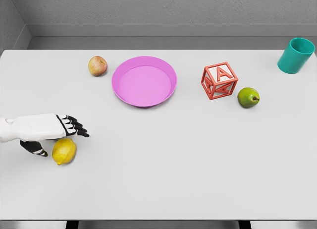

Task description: Put the lemon on the plate with left arm

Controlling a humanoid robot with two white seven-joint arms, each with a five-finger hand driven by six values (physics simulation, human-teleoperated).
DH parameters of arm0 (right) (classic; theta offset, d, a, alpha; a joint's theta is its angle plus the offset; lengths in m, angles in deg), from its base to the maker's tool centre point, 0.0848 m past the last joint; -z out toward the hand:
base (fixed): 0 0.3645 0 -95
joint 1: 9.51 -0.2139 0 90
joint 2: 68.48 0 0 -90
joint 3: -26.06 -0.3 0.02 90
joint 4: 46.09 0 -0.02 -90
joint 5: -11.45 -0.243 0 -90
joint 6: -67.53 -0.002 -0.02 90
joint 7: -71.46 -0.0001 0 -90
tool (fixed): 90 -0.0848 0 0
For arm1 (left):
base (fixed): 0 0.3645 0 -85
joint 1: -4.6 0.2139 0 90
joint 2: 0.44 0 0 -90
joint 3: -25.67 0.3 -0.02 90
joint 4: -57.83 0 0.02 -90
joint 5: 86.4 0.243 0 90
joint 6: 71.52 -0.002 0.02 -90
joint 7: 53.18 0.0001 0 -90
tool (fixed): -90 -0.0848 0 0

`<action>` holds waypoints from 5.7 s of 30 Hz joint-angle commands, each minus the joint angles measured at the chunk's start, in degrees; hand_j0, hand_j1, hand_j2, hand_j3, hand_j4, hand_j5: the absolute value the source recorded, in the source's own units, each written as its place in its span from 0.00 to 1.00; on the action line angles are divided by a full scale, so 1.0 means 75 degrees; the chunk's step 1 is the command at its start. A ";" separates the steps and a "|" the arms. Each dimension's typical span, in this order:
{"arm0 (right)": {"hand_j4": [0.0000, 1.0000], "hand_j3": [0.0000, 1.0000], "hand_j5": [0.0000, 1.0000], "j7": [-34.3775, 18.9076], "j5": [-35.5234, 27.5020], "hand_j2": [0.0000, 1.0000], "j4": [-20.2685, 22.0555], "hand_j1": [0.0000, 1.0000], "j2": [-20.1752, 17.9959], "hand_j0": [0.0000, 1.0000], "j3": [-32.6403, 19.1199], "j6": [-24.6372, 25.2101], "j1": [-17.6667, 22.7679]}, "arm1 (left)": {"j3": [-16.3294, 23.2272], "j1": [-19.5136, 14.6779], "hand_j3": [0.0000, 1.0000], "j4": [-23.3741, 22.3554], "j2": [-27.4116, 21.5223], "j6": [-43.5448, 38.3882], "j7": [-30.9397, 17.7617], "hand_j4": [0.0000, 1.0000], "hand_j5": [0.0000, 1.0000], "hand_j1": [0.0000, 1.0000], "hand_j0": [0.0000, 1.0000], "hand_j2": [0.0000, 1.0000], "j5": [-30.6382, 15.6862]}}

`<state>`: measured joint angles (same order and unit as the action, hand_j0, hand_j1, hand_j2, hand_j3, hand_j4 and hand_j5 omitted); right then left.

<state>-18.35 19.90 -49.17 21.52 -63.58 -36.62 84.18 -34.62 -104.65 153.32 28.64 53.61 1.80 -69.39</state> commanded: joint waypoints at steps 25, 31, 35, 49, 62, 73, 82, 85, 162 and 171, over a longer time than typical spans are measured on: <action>1.00 1.00 1.00 -0.0001 -0.0002 1.00 0.0001 1.00 0.0000 1.00 -0.0002 0.0000 0.0000 | -0.0048 0.0199 1.00 0.0111 0.0142 -0.0017 0.0003 1.00 1.00 1.00 1.00 1.00 0.0533; 1.00 1.00 1.00 -0.0001 -0.0002 1.00 0.0001 1.00 0.0000 1.00 -0.0002 0.0000 0.0000 | -0.0060 0.0199 1.00 0.0100 0.0154 -0.0017 0.0003 1.00 1.00 1.00 1.00 1.00 0.0638; 1.00 1.00 1.00 -0.0001 -0.0002 1.00 0.0001 1.00 0.0000 1.00 -0.0002 0.0000 0.0000 | -0.0060 0.0199 1.00 0.0111 0.0142 -0.0017 0.0003 1.00 1.00 1.00 1.00 1.00 0.0638; 1.00 1.00 1.00 -0.0001 -0.0002 1.00 0.0001 1.00 0.0000 1.00 -0.0002 0.0000 0.0000 | -0.0060 0.0269 1.00 0.0111 0.0259 -0.0017 0.0003 1.00 1.00 1.00 1.00 1.00 0.0791; 1.00 1.00 1.00 -0.0001 -0.0002 1.00 0.0001 1.00 0.0000 1.00 -0.0002 0.0000 0.0000 | -0.0083 0.0375 0.95 0.0100 0.0294 -0.0017 0.0003 0.95 0.95 0.95 0.95 0.95 0.0861; 1.00 1.00 1.00 -0.0001 -0.0002 1.00 0.0001 1.00 0.0000 1.00 -0.0002 0.0000 0.0000 | -0.0036 0.0422 0.70 0.0053 0.0294 -0.0017 0.0003 0.70 0.70 0.70 0.70 0.70 0.0884; 1.00 1.00 1.00 -0.0001 -0.0002 1.00 0.0001 1.00 0.0000 1.00 -0.0002 0.0000 0.0000 | -0.0024 0.0527 0.45 0.0146 0.0282 -0.0017 0.0003 0.45 0.45 0.45 0.45 0.45 0.0943; 1.00 1.00 1.00 -0.0001 -0.0002 1.00 0.0001 1.00 0.0000 1.00 -0.0002 0.0000 0.0000 | -0.0036 0.0527 0.42 0.0217 0.0282 -0.0017 0.0003 0.42 0.42 0.42 0.42 0.42 0.0943; 1.00 1.00 1.00 -0.0001 -0.0002 1.00 0.0001 1.00 0.0000 1.00 -0.0002 0.0000 0.0000 | -0.0001 -0.1629 0.27 -0.1002 0.2708 -0.0017 0.0003 0.27 0.27 0.27 0.27 0.27 0.0099; 1.00 1.00 1.00 -0.0001 -0.0002 1.00 0.0001 1.00 0.0000 1.00 -0.0002 0.0000 0.0000 | 0.0280 -0.2051 0.28 -0.1588 0.2954 -0.0017 0.0003 0.28 0.28 0.28 0.28 0.28 0.0123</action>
<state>-18.35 19.90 -49.17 21.52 -63.58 -36.62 84.18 -33.02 -120.29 142.64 50.51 53.61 1.77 -68.15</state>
